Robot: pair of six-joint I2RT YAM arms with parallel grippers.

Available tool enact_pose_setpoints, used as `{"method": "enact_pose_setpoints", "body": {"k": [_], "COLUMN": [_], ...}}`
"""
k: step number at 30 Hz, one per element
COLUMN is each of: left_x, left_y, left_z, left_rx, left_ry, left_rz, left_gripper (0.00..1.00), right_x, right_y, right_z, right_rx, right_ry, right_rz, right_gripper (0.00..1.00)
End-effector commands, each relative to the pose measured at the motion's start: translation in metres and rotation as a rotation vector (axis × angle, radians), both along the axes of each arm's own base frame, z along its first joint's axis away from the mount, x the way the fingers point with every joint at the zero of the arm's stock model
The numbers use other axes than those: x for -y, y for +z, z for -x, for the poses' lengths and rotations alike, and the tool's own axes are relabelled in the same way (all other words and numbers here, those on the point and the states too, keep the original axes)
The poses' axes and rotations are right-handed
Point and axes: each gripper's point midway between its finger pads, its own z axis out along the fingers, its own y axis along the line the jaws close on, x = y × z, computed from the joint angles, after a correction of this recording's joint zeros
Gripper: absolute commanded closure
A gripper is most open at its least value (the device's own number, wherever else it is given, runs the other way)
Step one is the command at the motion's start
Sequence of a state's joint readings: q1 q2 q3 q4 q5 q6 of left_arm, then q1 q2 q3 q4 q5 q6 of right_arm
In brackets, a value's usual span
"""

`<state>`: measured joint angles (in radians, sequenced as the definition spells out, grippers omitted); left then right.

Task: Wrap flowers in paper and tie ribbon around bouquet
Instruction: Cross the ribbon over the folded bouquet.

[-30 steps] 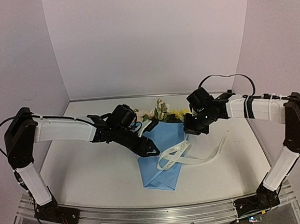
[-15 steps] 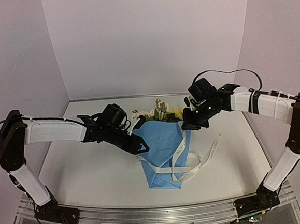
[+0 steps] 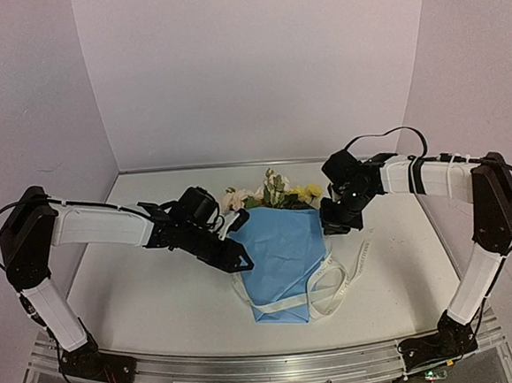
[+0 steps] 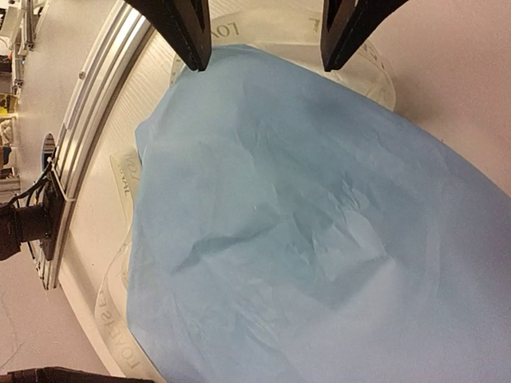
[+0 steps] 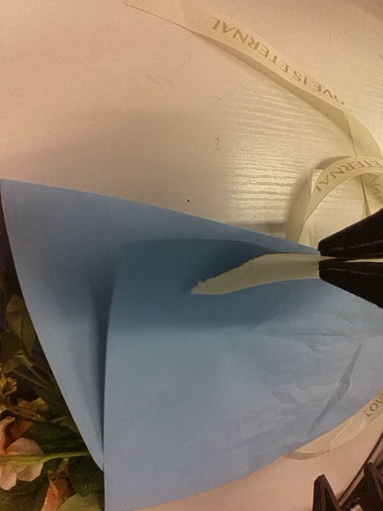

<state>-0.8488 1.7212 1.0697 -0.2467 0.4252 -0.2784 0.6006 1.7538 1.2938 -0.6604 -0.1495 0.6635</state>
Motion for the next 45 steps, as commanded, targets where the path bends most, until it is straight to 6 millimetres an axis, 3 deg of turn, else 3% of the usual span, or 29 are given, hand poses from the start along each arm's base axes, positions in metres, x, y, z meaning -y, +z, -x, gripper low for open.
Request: {"method": "enact_pose_setpoints", "body": {"k": [1,5,9,14,20,24,29,34,39,45], "left_x": [-0.015,-0.036,-0.044,-0.038,-0.017,-0.004,0.006,0.011,0.018,0.037], "left_y": [0.013,0.001,-0.005,-0.022,-0.019,-0.022,-0.024,-0.020,-0.005,0.018], "left_z": [0.018,0.032,0.046,0.048,0.033,0.028,0.025,0.024,0.021,0.016], "left_rx": [-0.059,-0.109,-0.171,-0.198,-0.197,-0.210,-0.218,-0.222,-0.219,-0.232], "left_ry": [0.017,0.059,0.090,0.090,0.101,0.092,0.083,0.072,0.063,0.036], "left_rz": [0.041,-0.025,-0.020,-0.048,-0.010,-0.001,-0.005,-0.012,0.012,0.087], "left_gripper": [0.48,0.43,0.39,0.39,0.40,0.47,0.56,0.81,0.99,1.00], "right_x": [0.003,0.002,0.007,0.019,0.043,0.046,0.037,0.026,0.018,0.002], "right_y": [-0.005,-0.004,-0.003,-0.009,-0.013,-0.021,-0.019,-0.016,-0.013,-0.029], "right_z": [0.000,0.001,0.006,0.014,0.047,0.069,0.082,0.085,0.073,0.046], "right_rx": [-0.009,-0.013,-0.005,-0.016,-0.017,-0.019,0.017,0.037,0.056,0.038], "right_ry": [-0.017,-0.013,-0.010,-0.025,0.006,0.069,0.106,0.141,0.147,0.134], "right_rz": [0.021,0.013,0.023,0.061,0.097,0.120,0.138,0.156,0.183,0.190], "right_gripper": [0.91,0.75,0.73,0.73,0.52,0.44,0.43,0.44,0.50,0.56]}}
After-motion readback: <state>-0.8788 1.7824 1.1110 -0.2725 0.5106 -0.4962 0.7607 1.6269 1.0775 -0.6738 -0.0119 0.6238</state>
